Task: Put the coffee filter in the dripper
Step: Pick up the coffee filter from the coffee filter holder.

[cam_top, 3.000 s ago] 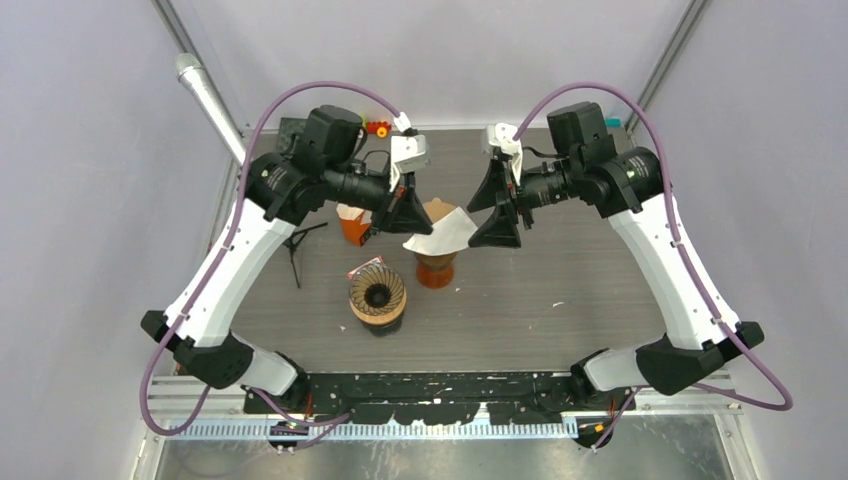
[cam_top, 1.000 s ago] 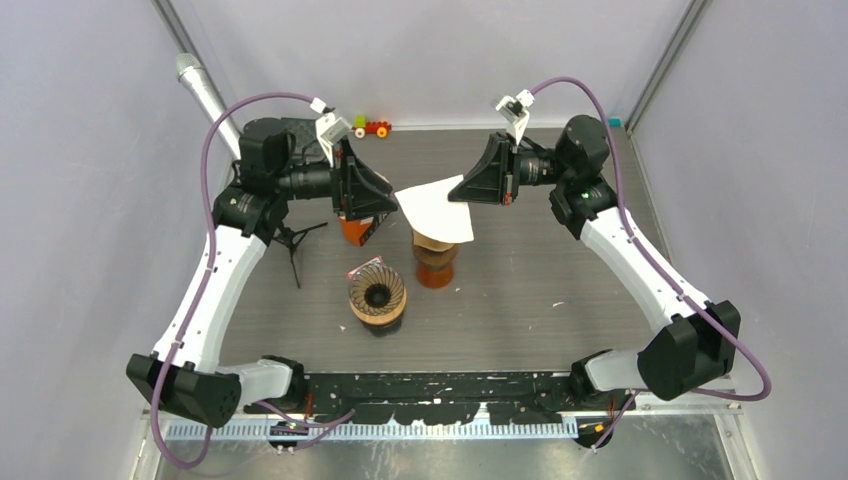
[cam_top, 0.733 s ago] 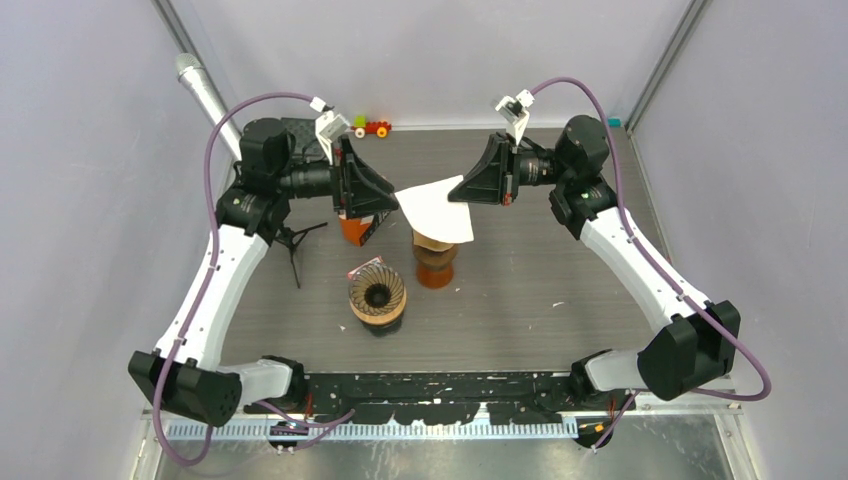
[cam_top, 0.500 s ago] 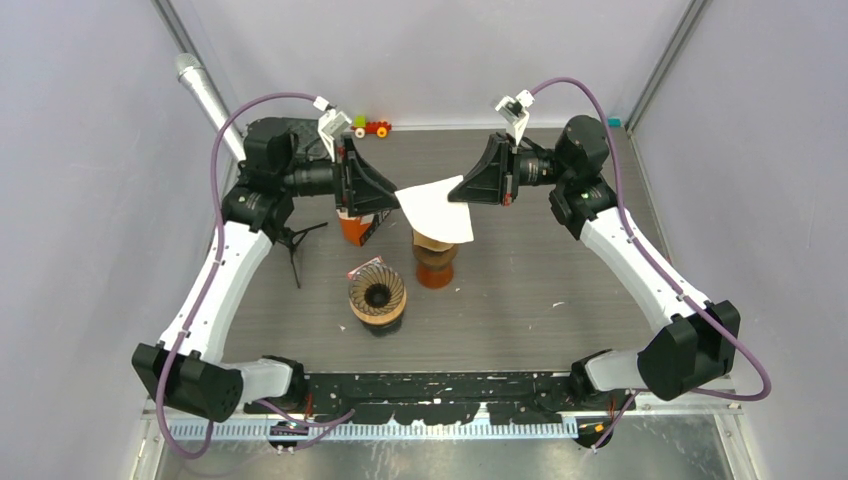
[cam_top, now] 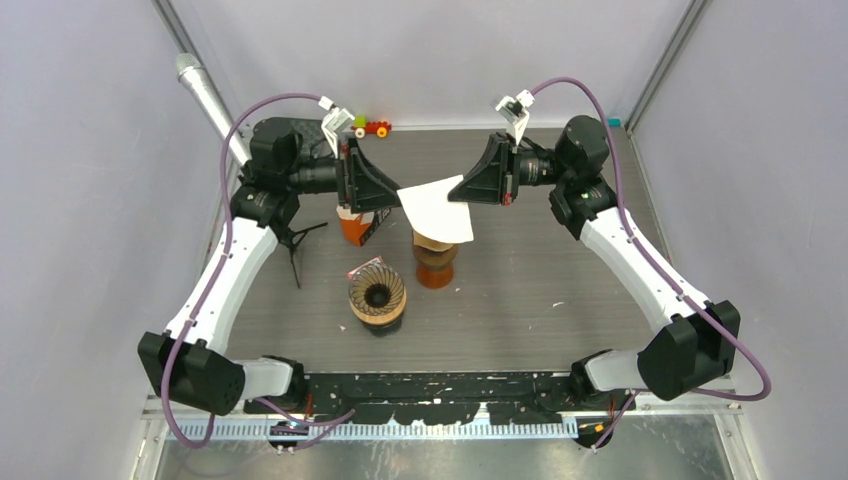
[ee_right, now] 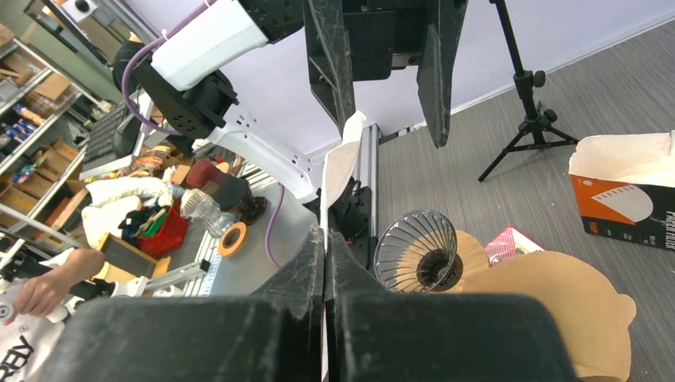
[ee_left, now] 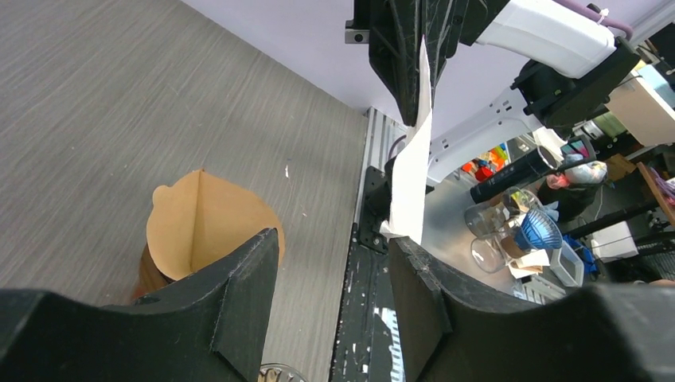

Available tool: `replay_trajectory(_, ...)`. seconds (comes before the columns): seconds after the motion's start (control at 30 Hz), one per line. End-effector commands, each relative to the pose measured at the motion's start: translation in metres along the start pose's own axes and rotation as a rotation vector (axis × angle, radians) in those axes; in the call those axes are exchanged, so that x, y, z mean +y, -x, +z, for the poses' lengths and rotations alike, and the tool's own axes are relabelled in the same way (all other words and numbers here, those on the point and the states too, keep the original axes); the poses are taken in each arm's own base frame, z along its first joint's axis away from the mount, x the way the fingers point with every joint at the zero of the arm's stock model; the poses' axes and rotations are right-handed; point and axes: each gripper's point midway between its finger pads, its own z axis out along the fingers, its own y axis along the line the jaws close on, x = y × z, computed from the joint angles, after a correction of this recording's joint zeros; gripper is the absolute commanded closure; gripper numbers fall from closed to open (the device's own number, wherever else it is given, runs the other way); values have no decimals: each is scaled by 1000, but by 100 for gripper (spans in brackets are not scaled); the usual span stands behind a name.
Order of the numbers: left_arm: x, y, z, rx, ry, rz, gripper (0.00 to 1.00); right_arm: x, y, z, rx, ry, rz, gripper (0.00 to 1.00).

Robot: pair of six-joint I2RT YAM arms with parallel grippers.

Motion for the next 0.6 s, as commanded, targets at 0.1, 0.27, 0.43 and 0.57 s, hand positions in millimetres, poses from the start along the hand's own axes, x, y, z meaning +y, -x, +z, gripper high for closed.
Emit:
replay_trajectory(0.1,-10,2,-1,-11,-64,29,45,5,11,-3,-39,-19,-45,99)
replay_trajectory(0.27,-14,4,-2,-19,-73,38,45,-3,8,-4,-29,-51,-44,99)
replay_trajectory(0.43,-11,8,0,-25,-78,27,45,-6,7,-4,-26,-60,-37,100)
replay_trajectory(0.57,-7,7,2,-21,-78,4,45,-7,6,-3,-26,-61,-35,100)
